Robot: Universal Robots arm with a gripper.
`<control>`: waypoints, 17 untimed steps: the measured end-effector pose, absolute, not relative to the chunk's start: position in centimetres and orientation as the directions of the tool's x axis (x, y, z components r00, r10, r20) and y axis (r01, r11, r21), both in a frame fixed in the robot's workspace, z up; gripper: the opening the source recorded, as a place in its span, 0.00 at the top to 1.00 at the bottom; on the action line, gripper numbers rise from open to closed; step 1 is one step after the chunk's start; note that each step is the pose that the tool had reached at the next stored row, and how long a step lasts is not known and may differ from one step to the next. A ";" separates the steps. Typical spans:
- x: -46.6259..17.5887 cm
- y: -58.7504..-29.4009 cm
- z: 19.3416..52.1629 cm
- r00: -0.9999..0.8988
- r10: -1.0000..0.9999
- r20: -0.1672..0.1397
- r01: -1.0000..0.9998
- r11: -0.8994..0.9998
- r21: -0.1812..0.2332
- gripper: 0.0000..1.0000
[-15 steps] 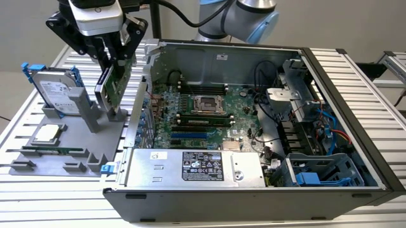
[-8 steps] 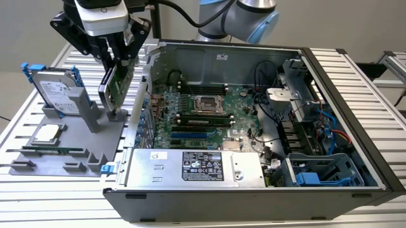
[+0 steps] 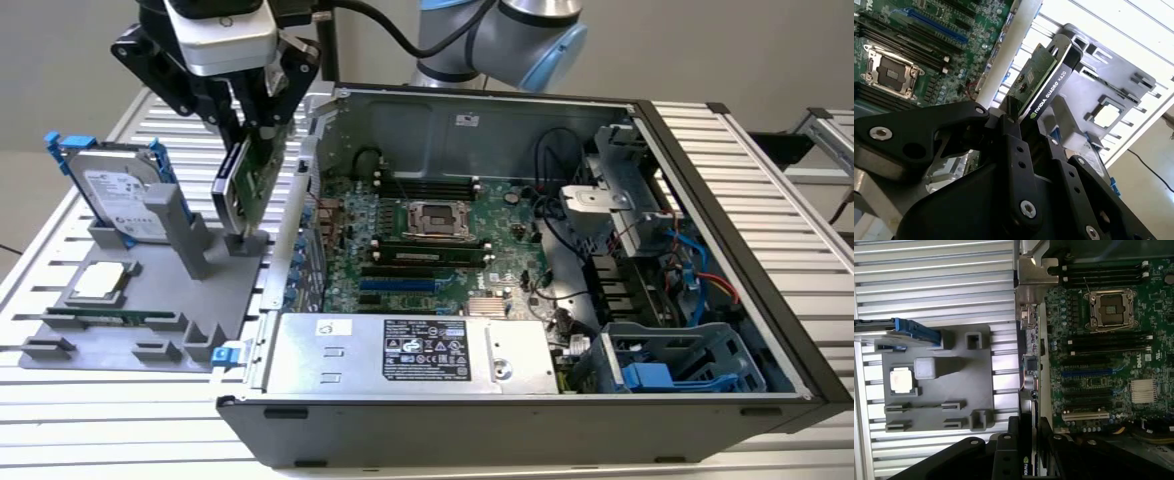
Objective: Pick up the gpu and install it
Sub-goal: 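Pick up the gpu and move the gpu toward the slot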
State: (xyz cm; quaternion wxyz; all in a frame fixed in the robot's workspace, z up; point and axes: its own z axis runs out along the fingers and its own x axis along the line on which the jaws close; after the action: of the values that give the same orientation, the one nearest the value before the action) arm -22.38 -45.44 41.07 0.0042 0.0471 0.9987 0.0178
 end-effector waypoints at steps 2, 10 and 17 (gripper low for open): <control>-22.3 -45.4 41.1 -0.996 0.094 -0.007 0.094 0.995 0.036 1.00; -21.9 -45.4 41.1 -0.996 0.094 -0.007 0.094 0.995 0.036 1.00; -21.2 -45.4 41.1 -0.996 0.094 -0.007 0.094 0.995 0.036 1.00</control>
State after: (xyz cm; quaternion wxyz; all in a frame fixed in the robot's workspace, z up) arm -21.15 -45.44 41.06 0.0041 0.0471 0.9987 0.0178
